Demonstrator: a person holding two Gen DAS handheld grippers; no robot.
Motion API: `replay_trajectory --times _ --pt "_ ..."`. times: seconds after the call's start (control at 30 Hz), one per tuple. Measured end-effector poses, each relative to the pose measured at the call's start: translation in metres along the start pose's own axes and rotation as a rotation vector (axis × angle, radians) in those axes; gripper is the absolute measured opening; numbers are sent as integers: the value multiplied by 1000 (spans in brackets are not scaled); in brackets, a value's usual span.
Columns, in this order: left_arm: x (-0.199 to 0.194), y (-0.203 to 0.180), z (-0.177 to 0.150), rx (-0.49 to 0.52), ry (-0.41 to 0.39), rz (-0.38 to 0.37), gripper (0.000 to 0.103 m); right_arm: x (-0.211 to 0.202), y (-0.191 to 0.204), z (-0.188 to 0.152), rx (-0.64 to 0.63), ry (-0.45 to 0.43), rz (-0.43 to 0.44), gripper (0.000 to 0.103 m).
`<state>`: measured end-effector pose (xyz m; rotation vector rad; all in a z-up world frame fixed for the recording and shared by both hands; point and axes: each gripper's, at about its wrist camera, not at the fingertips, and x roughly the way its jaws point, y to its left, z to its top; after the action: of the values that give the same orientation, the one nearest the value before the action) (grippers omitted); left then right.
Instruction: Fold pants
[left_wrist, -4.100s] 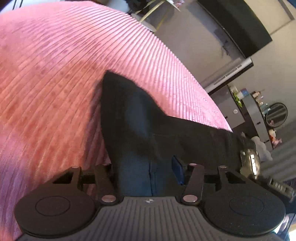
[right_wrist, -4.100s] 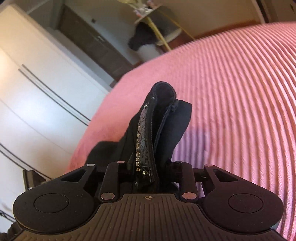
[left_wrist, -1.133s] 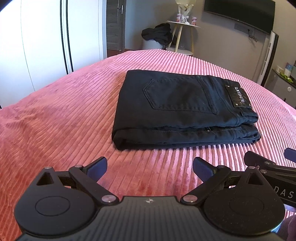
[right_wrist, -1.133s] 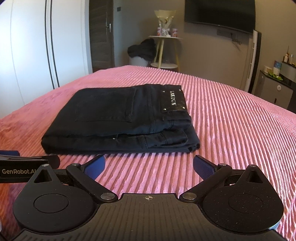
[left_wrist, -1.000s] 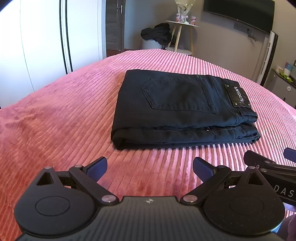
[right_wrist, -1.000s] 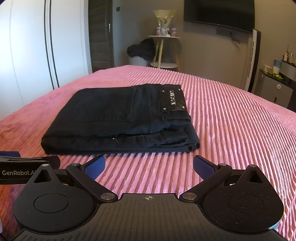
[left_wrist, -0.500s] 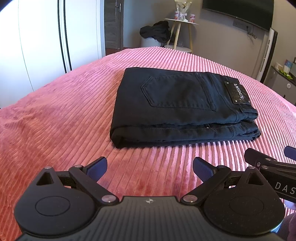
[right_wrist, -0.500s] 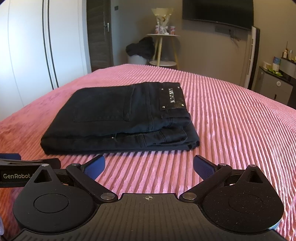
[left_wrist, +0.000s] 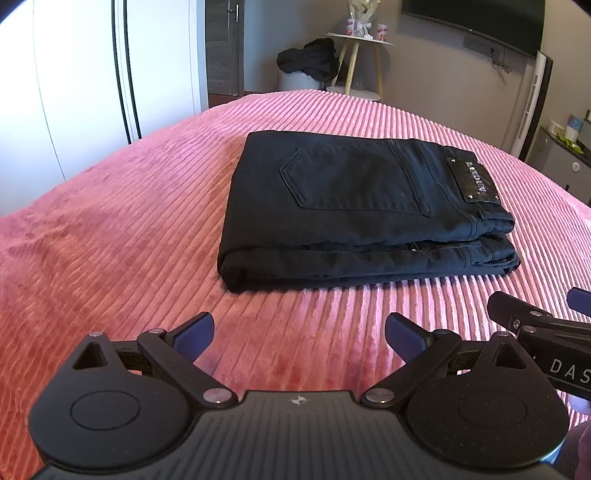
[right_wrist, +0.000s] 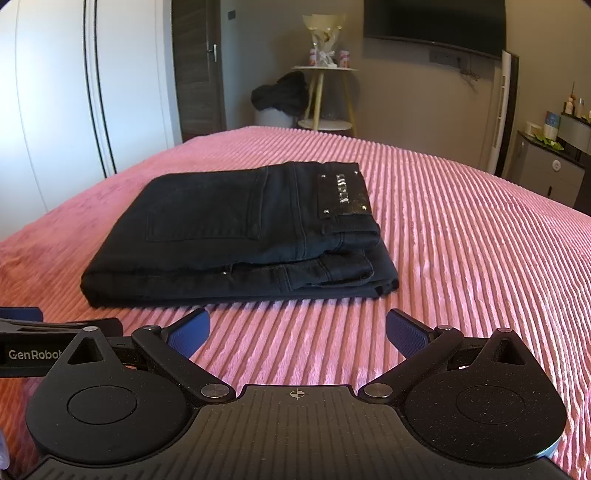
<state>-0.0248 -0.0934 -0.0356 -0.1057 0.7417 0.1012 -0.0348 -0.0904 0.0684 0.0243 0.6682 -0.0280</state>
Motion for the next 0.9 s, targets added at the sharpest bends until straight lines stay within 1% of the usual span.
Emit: replay_trajectory --times 0.9 --pt "1 0 -1 10 8 -3 99 1 -2 -1 9 5 -4 103"
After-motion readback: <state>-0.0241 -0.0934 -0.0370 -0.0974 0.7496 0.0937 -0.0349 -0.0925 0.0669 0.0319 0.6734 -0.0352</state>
